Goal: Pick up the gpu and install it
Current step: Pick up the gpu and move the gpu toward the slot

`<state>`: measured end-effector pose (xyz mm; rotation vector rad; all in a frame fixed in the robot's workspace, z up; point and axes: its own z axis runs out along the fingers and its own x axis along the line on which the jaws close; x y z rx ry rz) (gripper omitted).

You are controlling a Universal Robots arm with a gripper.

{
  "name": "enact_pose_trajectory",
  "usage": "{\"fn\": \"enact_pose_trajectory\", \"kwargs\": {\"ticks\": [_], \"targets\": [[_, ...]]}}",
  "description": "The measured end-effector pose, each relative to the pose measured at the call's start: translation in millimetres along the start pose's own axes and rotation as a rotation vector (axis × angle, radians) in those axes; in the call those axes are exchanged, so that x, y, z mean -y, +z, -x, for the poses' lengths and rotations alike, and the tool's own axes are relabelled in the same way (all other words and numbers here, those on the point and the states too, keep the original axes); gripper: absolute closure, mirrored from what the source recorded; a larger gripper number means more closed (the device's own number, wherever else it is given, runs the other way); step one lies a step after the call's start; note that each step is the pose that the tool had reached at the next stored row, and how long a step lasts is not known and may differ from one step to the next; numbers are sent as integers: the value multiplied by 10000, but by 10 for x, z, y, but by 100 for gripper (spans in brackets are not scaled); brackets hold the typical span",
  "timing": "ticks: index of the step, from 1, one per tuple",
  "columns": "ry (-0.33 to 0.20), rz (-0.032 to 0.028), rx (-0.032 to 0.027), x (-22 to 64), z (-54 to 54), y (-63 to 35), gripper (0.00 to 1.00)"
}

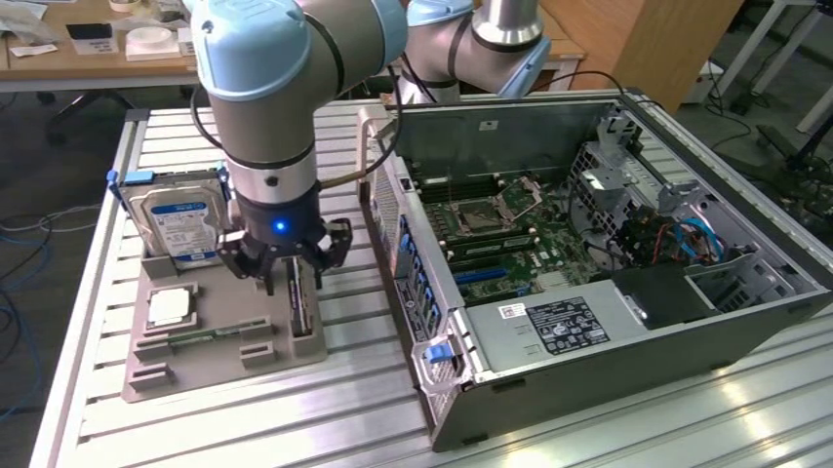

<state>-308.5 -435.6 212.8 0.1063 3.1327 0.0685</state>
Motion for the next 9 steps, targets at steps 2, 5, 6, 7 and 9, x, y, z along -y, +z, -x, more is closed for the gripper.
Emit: {"fn": "enact_pose_trajectory", "kwargs": {"ticks": [2,5,6,7,9], "targets": [[0,0,0,0,0,15,42],[1,-2,-2,2,0,49,42],[0,-3,-3,3,0,57,42],[0,-2,-3,3,0,63,44],[1,-4,-6,3,-1,67,51]]}}
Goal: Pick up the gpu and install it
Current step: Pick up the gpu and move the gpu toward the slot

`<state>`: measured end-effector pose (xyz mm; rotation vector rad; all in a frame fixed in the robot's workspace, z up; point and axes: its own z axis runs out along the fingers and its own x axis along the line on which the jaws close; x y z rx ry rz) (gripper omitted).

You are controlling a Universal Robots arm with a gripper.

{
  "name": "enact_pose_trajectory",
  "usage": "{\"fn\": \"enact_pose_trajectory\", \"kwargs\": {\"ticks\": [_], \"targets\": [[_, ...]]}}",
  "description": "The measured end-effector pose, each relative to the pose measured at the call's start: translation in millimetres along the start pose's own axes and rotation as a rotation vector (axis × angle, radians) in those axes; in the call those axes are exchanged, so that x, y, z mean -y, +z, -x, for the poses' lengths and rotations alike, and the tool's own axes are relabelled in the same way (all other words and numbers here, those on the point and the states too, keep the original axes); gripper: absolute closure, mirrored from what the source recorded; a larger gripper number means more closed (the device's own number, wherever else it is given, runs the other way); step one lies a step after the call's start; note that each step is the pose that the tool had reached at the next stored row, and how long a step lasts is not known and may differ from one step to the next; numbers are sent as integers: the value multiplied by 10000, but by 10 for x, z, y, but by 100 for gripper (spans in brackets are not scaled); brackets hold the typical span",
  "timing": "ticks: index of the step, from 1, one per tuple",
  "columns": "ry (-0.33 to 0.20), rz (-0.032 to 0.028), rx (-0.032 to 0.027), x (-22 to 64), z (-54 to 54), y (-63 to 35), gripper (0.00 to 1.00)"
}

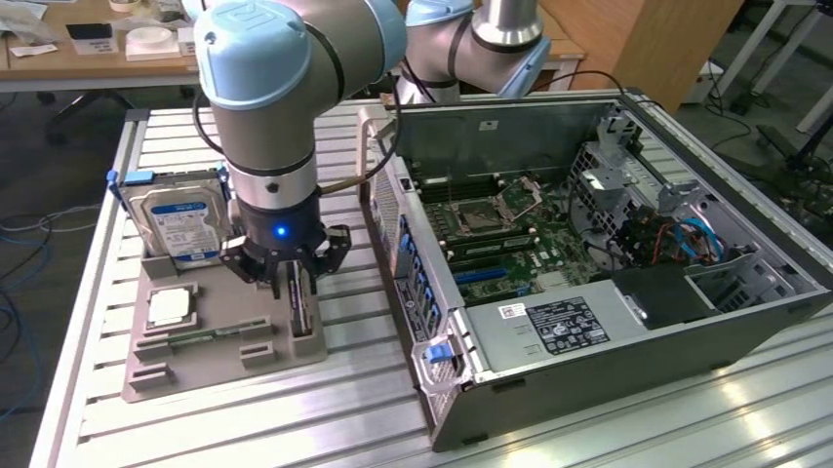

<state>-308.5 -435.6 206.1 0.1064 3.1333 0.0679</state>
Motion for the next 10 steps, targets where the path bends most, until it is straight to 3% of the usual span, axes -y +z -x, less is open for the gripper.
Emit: {"fn": "enact_pose_trajectory", "kwargs": {"ticks": [6,7,10], "targets": [[2,3,3,-1,1,4,52],[1,3,3,-1,2,4,59],[0,2,3,-1,2,3,61]]}}
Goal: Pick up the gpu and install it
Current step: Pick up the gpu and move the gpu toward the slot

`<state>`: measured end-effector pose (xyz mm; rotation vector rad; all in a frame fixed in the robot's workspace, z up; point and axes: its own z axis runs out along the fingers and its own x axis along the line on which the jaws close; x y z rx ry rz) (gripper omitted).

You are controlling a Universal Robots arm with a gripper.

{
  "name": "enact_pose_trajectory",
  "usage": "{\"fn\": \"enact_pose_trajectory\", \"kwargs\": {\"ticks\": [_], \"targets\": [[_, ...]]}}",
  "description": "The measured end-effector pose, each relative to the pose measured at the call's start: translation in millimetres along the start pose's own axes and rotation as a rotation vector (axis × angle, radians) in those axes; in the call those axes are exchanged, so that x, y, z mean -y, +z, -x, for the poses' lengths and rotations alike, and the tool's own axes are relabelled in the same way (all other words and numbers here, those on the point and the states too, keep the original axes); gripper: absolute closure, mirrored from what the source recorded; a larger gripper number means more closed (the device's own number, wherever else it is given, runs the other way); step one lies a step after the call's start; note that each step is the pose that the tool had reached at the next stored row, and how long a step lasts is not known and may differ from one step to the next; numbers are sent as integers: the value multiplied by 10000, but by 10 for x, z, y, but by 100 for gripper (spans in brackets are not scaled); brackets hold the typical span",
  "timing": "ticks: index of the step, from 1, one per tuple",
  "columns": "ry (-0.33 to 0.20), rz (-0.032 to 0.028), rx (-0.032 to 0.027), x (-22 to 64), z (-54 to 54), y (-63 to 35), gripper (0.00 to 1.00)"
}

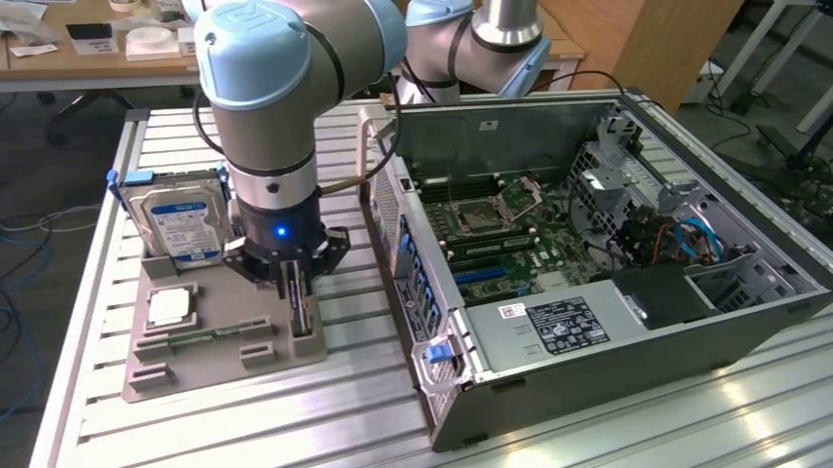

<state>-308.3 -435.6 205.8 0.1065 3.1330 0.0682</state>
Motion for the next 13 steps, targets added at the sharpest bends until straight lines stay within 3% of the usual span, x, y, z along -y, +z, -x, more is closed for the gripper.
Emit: {"fn": "enact_pose_trajectory", "kwargs": {"ticks": [2,3,13], "targets": [[0,0,0,0,0,0,61],[0,0,0,0,0,0,67],[-1,0,-2,0,0,0,69]]}}
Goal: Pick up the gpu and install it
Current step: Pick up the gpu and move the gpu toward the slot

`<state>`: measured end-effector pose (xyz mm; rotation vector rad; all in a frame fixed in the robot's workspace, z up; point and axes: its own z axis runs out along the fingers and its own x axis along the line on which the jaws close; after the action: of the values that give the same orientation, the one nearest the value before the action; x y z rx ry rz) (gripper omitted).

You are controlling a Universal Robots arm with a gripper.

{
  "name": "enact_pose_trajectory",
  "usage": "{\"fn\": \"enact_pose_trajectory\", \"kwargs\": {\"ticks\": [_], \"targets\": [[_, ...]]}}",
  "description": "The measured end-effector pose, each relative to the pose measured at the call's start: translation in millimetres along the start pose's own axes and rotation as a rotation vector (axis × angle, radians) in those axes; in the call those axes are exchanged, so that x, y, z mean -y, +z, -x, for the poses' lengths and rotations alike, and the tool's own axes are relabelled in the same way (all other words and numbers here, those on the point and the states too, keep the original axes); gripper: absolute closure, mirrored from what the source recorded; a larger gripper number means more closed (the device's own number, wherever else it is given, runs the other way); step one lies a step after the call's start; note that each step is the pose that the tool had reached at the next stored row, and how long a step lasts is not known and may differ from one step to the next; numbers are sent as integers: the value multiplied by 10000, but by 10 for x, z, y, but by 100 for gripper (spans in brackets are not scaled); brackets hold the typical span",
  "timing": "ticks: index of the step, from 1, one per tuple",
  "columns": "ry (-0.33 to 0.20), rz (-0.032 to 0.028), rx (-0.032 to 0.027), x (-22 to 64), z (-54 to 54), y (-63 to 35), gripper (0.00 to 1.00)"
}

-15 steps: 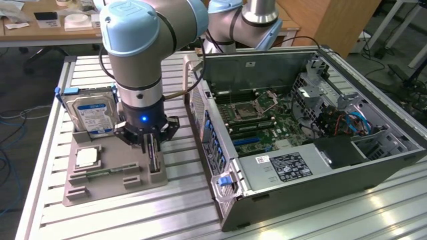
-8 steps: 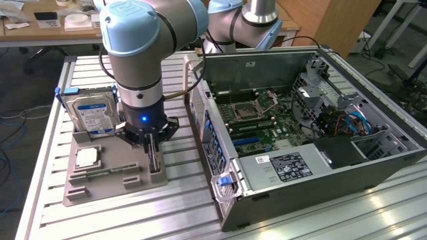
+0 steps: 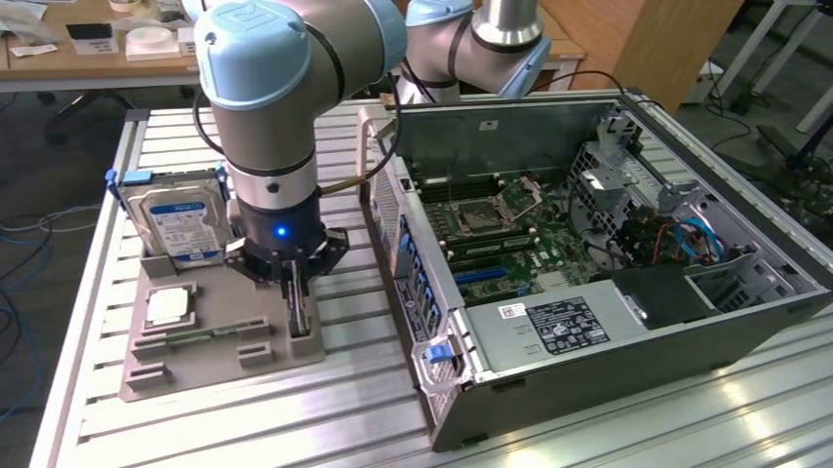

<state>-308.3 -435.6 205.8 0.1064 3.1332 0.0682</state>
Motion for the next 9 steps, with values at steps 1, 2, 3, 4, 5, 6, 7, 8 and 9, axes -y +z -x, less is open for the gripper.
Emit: {"fn": "enact_pose_trajectory", "kwargs": {"ticks": [1,2,3,4,5,6,7,8,9], "targets": [[0,0,1,0,0,0,72],[0,-1,1,0,0,0,72],[0,0,2,0,0,0,72],[0,0,1,0,0,0,72],[1,0,1,0,0,0,72],[0,0,1,0,0,0,72],[1,0,1,0,0,0,72],[0,0,1,0,0,0,72],[0,0,2,0,0,0,72]]}}
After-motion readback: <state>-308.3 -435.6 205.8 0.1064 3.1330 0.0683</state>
